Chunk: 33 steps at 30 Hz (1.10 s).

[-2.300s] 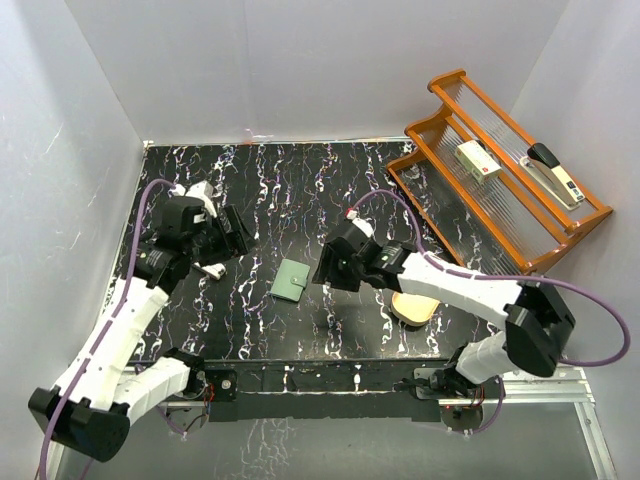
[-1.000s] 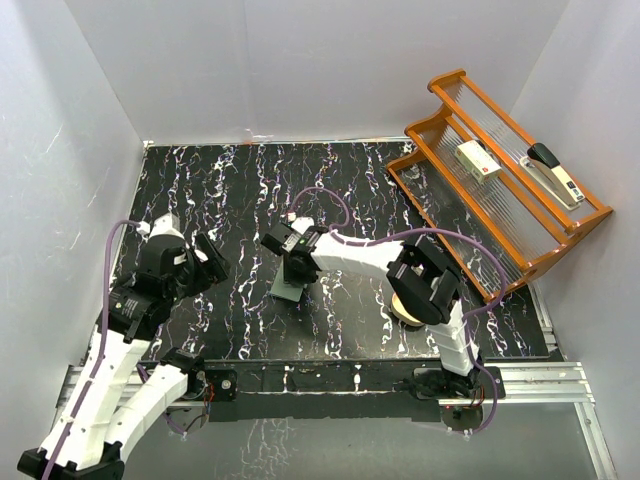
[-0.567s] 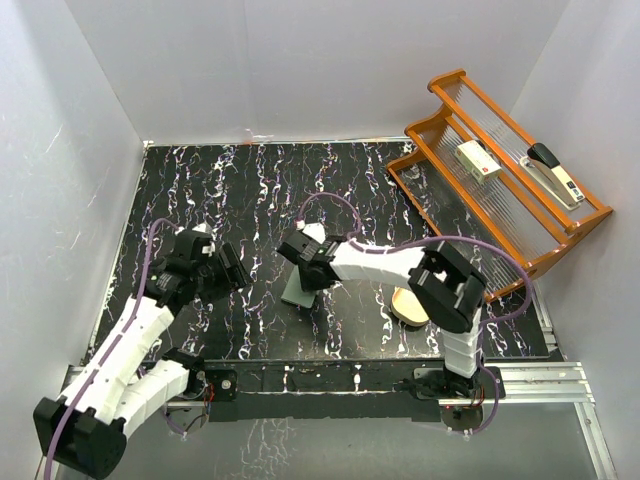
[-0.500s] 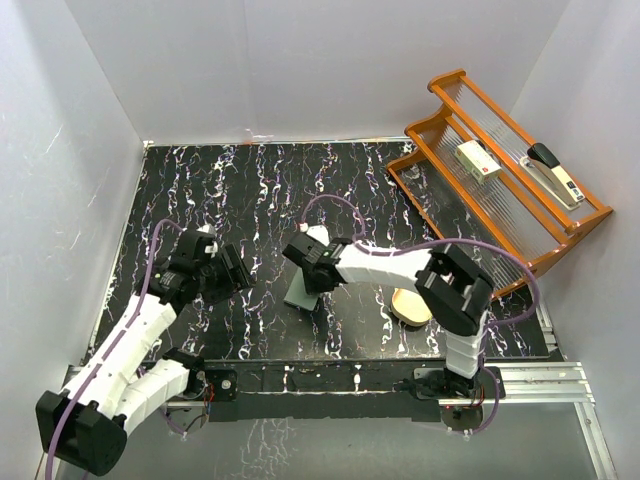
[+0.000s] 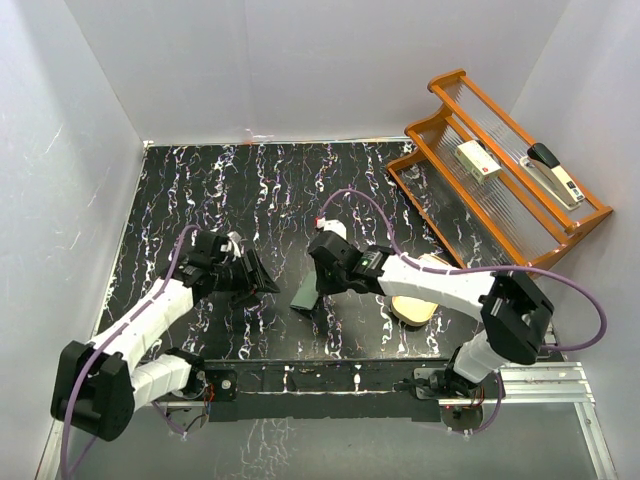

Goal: Put the credit cards into the card holder
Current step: Open the card holder at the center of the board.

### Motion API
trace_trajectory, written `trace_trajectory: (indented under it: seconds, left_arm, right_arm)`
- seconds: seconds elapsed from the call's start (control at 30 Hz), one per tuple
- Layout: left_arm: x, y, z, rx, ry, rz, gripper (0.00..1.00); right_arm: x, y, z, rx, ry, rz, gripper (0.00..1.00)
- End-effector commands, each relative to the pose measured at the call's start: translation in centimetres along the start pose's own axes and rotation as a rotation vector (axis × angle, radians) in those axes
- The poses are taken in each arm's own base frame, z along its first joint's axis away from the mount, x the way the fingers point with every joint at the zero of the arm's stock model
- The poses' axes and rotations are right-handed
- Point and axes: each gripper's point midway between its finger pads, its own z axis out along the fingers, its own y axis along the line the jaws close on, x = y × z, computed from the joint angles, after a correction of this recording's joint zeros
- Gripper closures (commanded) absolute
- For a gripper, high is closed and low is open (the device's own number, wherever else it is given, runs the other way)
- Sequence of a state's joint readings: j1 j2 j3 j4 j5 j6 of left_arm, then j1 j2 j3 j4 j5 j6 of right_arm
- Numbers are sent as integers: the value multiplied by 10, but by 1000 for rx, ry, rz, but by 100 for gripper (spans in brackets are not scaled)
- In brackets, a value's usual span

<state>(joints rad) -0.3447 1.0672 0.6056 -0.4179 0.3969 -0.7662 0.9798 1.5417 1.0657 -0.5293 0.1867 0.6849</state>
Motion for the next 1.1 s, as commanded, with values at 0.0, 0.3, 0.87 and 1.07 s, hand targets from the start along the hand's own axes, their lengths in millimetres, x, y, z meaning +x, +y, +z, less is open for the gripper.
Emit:
trace_trajectory:
  seconds: [0.0,0.3,0.87,1.07]
  left_arm:
    - [6,-27,1,143,73,63,34]
    - [2,-32,5,139,111,94,29]
    - [-5,-20,19,69,107,44,35]
    - [-5,-29,30,105,133,36,38]
  right_arm:
    - [-28,28,-18,-141,-107,27,100]
    - [-61,50,-36,-251,-228,61,100]
    - [-13,-45,-8,65,-139,113,100]
    - [6,-70,-2,170,-84,94,100]
